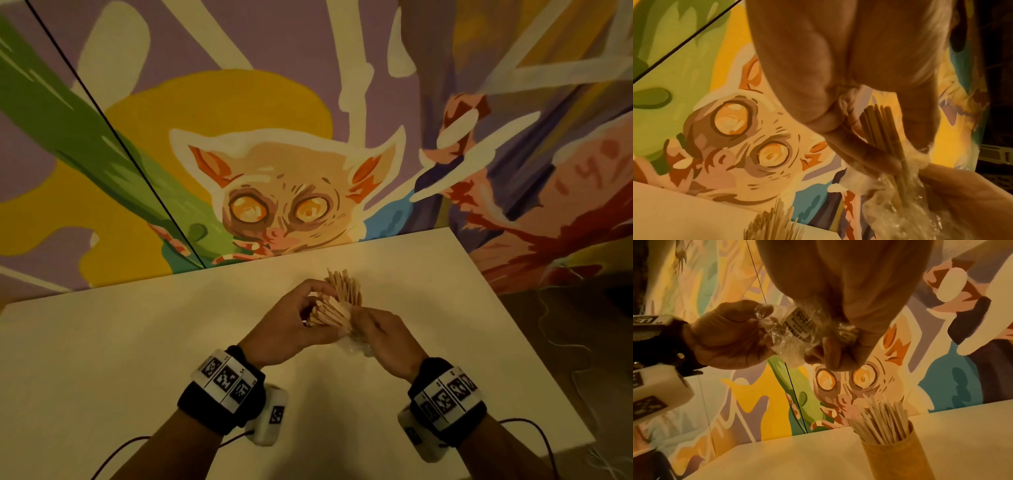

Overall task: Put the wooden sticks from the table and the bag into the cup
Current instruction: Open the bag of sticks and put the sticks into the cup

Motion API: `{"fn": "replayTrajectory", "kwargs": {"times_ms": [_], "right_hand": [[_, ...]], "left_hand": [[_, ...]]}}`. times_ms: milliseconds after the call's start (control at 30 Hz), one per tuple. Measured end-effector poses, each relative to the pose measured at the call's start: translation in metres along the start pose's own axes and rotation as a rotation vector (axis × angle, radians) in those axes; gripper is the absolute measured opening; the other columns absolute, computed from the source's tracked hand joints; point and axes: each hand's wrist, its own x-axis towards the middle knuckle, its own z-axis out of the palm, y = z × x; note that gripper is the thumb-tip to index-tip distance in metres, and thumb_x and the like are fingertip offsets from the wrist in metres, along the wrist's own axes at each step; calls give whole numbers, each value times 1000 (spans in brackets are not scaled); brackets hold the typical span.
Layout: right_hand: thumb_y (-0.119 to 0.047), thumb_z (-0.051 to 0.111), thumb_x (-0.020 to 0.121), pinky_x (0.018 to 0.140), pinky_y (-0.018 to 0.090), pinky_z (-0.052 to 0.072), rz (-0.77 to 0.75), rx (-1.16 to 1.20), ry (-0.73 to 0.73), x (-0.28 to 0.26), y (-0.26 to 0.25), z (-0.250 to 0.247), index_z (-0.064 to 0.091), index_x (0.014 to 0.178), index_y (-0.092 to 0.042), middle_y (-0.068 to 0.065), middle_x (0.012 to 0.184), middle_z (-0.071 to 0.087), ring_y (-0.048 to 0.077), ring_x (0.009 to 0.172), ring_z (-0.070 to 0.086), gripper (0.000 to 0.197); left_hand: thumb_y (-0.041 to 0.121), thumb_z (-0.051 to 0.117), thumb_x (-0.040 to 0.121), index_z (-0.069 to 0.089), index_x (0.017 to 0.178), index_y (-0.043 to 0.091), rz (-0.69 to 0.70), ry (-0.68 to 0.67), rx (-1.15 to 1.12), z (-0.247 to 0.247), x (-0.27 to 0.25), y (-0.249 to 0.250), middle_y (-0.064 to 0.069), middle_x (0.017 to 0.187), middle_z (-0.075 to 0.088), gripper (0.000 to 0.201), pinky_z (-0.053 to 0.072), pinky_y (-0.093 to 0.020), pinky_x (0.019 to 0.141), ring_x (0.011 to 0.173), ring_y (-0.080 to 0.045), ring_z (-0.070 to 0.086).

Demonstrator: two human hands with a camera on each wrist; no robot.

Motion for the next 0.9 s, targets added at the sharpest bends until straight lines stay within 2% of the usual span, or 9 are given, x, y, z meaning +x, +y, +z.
{"fn": "replayTrajectory", "kwargs": {"times_ms": [67,167,267,367,433,500,633,700,900], "right_hand": [[-39,38,104,66,45,57,-36,-41,-9,5,2,-9,68,90,-12,10,85,71,22,70,67,43],[-25,40,106,57,27,52,-66,-41,-58,13,5,-24,65,82,-23,-3,73,64,3,56,58,34],[-15,40,105,61,20,52,-41,50,-147,23,15,-41,66,100,-22,-1,92,69,6,71,65,28],[-31,44,105,71,25,55,-45,57,-259,26,21,-52,66,112,-21,-3,111,70,14,94,67,25],[-50,46,100,76,27,57,-57,21,-315,30,26,-61,65,112,-28,-6,111,71,8,94,68,31],[-61,45,96,82,30,58,-60,-17,-342,34,32,-66,64,112,-36,-9,112,71,5,96,67,35],[-61,43,97,86,43,58,-76,-73,-367,44,48,-74,63,113,-36,-6,110,71,12,95,68,36],[-57,42,99,88,42,56,-71,-66,-369,48,55,-77,62,114,-35,-7,109,71,11,96,68,34],[-67,40,94,84,40,56,-28,-41,-338,62,72,-89,64,109,-38,-8,105,71,13,96,68,41]], "left_hand": [[6,84,80,59,117,10,2,0,29,7,11,0,-13,104,74,45,57,-42,84,89,-21,69],[20,85,81,71,107,17,5,38,191,20,26,-3,-5,108,75,30,56,-41,92,101,-24,71],[24,86,79,78,97,21,-52,107,227,29,42,-5,1,103,77,20,54,-32,90,96,-11,70],[15,85,79,80,94,16,-87,119,241,30,50,-5,5,98,78,16,50,-16,83,90,0,68],[13,85,79,81,93,16,-118,118,216,32,56,-5,4,97,79,15,55,-19,83,88,-2,69],[10,84,80,82,94,13,-149,127,189,33,58,-6,-1,97,80,14,60,-23,79,85,-3,71],[5,81,83,81,99,4,-191,170,175,35,66,-10,0,96,80,16,61,-20,72,80,-5,74],[2,79,84,81,99,2,-212,179,159,33,70,-12,3,90,80,15,59,-18,69,77,-5,74],[1,80,82,81,96,2,-275,253,110,16,81,-13,-17,98,79,14,63,-25,74,79,-17,76]]}}
